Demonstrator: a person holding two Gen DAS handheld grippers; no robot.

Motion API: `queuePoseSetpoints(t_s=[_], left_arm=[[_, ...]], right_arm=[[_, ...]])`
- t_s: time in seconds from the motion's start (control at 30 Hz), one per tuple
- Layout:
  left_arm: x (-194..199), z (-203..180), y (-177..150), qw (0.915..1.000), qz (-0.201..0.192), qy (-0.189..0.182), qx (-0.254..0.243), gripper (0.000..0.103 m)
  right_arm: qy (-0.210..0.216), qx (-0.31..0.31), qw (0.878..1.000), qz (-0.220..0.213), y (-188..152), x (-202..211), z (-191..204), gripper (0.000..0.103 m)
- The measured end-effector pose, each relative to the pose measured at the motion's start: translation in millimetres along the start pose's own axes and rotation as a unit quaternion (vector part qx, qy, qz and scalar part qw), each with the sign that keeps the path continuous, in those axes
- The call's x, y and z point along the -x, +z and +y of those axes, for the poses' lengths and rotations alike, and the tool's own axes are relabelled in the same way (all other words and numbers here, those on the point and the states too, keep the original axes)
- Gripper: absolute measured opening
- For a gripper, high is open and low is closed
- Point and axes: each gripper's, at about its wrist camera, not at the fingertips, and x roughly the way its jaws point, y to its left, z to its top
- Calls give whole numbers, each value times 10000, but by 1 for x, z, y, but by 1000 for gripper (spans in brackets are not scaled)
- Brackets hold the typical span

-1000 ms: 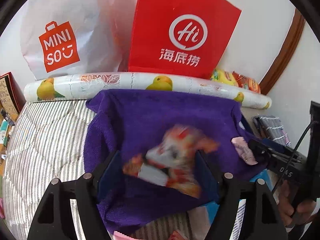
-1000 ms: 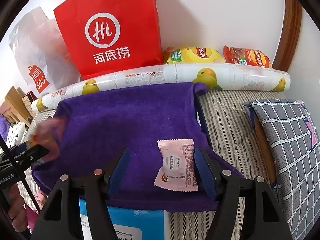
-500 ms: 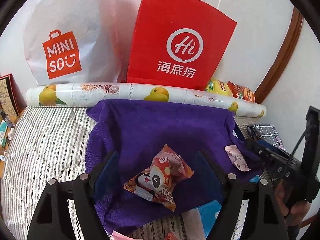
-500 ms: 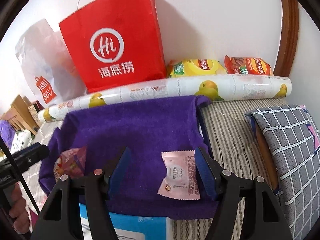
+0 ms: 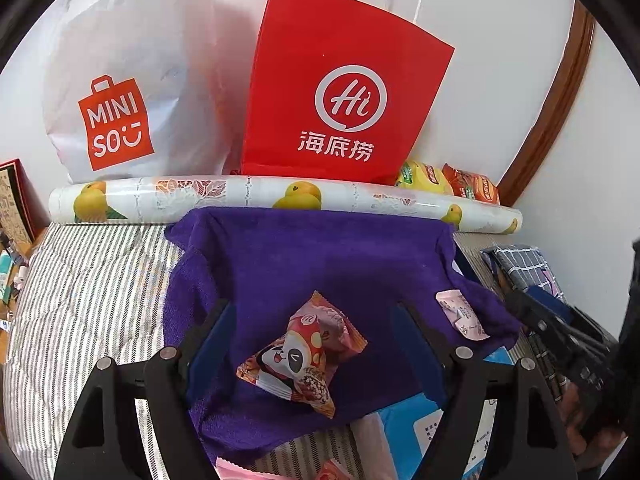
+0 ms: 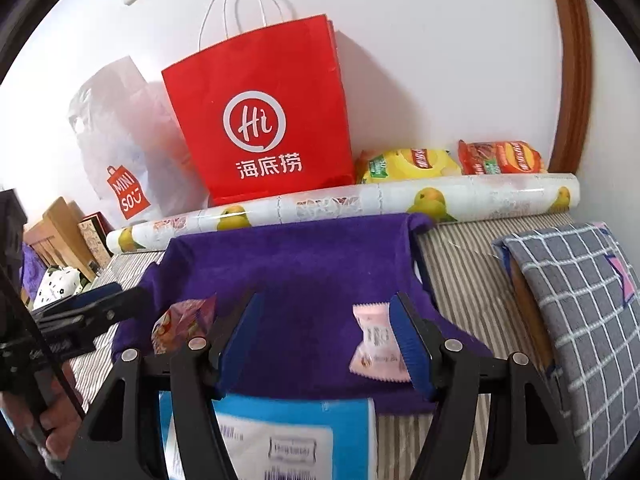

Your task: Organize snacks

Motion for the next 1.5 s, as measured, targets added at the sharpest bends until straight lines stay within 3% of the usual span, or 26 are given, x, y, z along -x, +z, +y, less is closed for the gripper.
queuePoseSetpoints(t_s=[0.33,0.53,1.0,1.23,1.5], left_arm=[[22,-13,4,9995,-183,145,-204,79],[40,-27,-4,9994,-166,-143,-277,79],[100,-14,-58,9990,-143,158,-400,79],[115,-13,-77,9995,-44,69,-309,79],[131,-6,-90,9993,-49,212,-300,79]], right_arm=[[-218,-199,9996,44,-29,54,-13,66],[-418,18,9991,67,-50,86,-5,66],[-31,-256,9995,166,-111,121,16,66],[140,-232,9993,261,-137,131,31,66],[244,-278,9985,402,-155,133,37,66]])
